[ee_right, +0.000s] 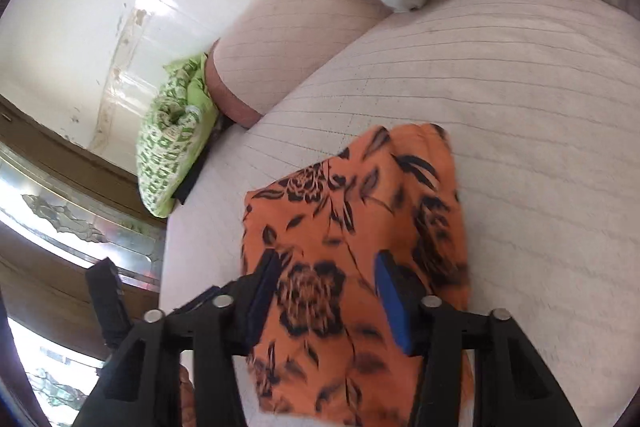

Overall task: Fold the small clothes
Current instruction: 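Release the blouse and lift both grippers away from the folded bundle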

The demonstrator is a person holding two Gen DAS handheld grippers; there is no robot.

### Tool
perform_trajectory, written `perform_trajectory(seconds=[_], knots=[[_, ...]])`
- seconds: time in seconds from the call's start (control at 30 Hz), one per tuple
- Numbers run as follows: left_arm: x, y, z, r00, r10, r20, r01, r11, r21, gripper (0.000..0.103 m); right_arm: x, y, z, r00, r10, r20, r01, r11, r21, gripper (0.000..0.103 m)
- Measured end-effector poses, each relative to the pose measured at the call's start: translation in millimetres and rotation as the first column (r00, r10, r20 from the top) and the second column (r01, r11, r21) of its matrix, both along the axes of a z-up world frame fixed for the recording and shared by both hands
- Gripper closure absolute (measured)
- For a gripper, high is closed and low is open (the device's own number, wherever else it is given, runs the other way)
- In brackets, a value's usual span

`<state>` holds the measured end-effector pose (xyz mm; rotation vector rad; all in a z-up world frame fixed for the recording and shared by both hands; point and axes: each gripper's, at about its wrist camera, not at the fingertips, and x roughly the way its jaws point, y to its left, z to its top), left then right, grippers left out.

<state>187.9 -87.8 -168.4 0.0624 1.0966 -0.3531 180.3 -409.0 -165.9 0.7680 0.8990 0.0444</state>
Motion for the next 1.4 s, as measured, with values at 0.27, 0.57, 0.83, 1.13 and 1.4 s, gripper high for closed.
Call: perform_trajectory(seconds=[0.27,0.57,0.83,1.13,1.4], knots=[[41,-21,-56,0.999,0.018,-0.044,-0.015,0.999,0.048,0.005,46,-35,-72,0.987,-0.097,-0.126,0.092,0.995,-0.04,0.1],[-14,-1,-18,1.0,-0.026,0.0,0.026,0.998,0.052,0.002,-8,-32,-32,0.998,-0.061,-0.023,0.062,0.998,0.003,0.093],[-71,-1,-50,0.995,-0.087,-0.058,0.092,0.992,0.087,0.002,-72,25,-48,0.991,0.049,-0.122,-0.073,0.978,-0.196,0.094],[-99,11,45,0.985,-0.035,0.167,0.017,0.993,0.113,0.002,-115,48,30,0.997,0.066,-0.044,-0.077,0.929,-0.363,0.095],[-143,18,96,0.948,-0.043,0.316,-0.002,0.99,0.14,0.002,-147,62,67,0.997,0.071,0.022,-0.056,0.913,-0.405,0.095]])
